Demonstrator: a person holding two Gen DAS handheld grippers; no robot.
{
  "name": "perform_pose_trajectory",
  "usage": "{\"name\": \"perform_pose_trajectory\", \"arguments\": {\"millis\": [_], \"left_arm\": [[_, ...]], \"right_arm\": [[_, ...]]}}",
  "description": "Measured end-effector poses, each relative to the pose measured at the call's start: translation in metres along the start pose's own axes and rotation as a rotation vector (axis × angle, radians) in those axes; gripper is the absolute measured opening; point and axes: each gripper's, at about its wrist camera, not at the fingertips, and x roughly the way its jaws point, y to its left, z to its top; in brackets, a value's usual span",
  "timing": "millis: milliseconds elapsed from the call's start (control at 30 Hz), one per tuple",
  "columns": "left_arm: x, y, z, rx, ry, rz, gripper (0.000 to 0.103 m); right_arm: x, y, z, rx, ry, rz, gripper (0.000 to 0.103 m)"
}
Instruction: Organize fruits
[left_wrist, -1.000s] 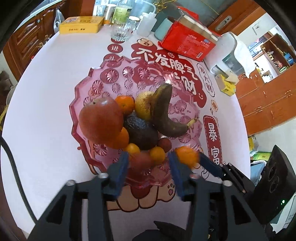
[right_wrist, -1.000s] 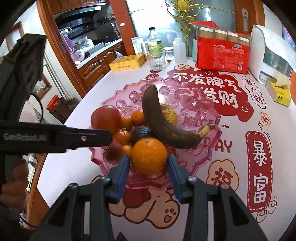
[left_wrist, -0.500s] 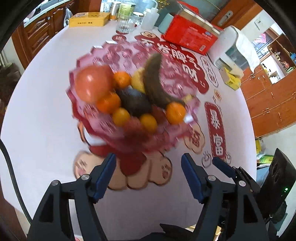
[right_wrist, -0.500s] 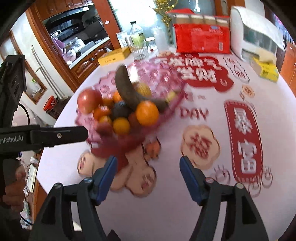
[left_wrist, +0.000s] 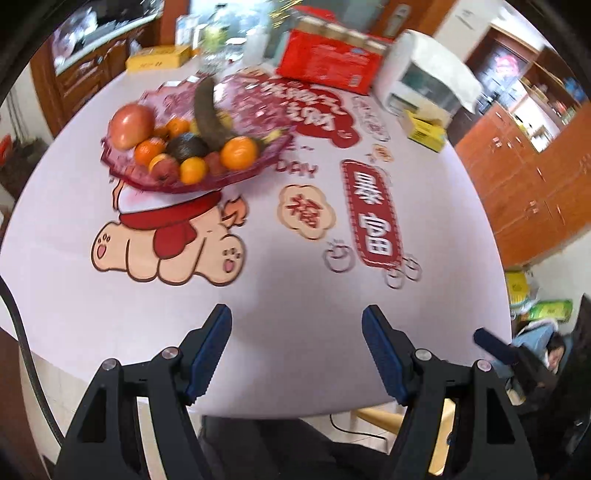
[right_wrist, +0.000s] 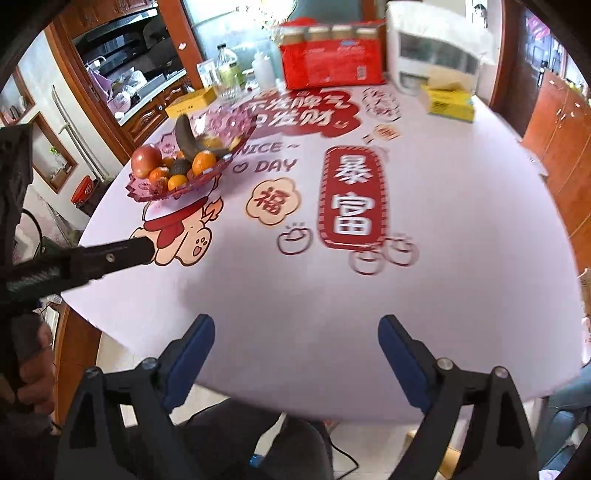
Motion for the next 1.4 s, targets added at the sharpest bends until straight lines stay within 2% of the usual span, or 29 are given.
{"name": "perform_pose_trajectory", "arguments": {"millis": [100,233,333,467,567,633,833,1167,1400], "left_arm": [[-0.021,-0.019,-0.002,0.04,-0.036,0.02,0.081],[-0.047,-0.038,0.0,0.067,-0.07,0.031,0.084],[-0.068,-0.049,-0.001,0.095,-0.127,0.059,0.089],[-0.082,-0.057,-0.007,0.092,-0.171,0.083,0.089],[-0.087,-0.058,-0.015,0.075,-0.198,0.127,0.09],[-0.089,-0.057,-0.019,0.055,-0.209,0.137,0.095],[-0.094,-0.058,-0.025,0.042,-0.249,0.17,0.102],[-0.101,-0.068,-0.025,0.055,-0.294,0.221,0.102],[-0.101,-0.069,-0.024,0.053,-0.296,0.231,0.102]], "right_arm": [[-0.031,-0.008,-0.002,0.019,-0.016,0.013,0.092],[-0.058,-0.008,0.003,0.042,-0.02,0.038,0.094],[-0.073,-0.005,0.009,0.051,-0.012,0.034,0.095],[-0.095,0.001,0.01,0.046,-0.102,0.045,0.096],[-0.098,0.005,0.002,0.056,-0.136,0.068,0.1],[-0.097,0.005,-0.001,0.057,-0.14,0.068,0.101],[-0.101,0.003,-0.003,0.063,-0.181,0.025,0.103],[-0.102,-0.007,0.003,0.062,-0.205,0.019,0.103],[-0.103,-0.009,0.004,0.059,-0.208,0.018,0.103]]}}
